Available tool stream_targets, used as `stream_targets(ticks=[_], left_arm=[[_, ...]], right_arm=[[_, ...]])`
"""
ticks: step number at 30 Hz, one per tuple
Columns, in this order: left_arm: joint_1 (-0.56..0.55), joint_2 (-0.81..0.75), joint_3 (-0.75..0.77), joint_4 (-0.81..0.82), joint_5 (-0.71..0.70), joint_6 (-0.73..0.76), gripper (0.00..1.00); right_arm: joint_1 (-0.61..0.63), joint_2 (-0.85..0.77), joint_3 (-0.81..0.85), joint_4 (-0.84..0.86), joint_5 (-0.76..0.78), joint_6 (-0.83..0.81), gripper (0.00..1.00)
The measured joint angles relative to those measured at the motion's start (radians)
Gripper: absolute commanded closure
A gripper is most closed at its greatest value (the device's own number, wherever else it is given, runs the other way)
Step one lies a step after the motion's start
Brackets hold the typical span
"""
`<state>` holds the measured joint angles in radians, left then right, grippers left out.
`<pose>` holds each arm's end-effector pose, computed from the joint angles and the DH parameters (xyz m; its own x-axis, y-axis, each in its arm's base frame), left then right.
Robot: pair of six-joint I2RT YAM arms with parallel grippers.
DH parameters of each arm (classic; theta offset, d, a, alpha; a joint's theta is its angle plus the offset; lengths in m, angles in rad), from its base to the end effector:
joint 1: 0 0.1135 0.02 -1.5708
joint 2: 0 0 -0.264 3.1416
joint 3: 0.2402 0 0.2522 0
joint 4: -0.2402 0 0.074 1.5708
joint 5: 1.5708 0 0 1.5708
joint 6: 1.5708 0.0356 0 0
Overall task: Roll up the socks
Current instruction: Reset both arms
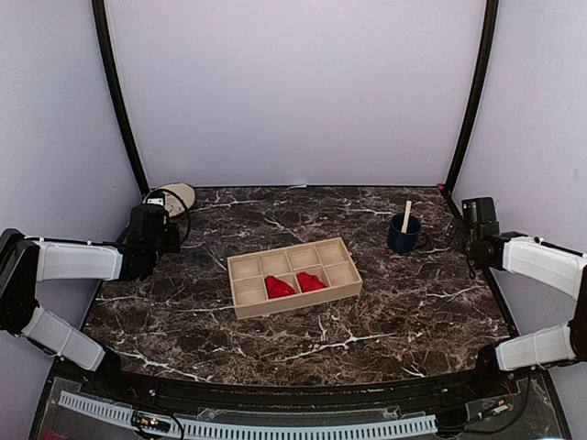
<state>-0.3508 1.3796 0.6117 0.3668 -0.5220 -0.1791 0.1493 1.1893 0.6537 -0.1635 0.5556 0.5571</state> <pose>0.2730 -0.0810 0.2048 -0.3371 -0.0411 -0.9406 -0.1964 0.9801 0.0276 0.2429 0.0175 0.2180 -0.3959 0.3947 -0.8292 0.5681 0.8147 0.1166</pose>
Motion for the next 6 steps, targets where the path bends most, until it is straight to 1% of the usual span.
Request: stream_targets(ticks=[6], left_arm=[[0.0,0.0,0.0,0.0,0.043,0.0,0.51]], right_arm=[[0.0,-0.006,-0.008,0.007,-0.016,-0.008,0.0]])
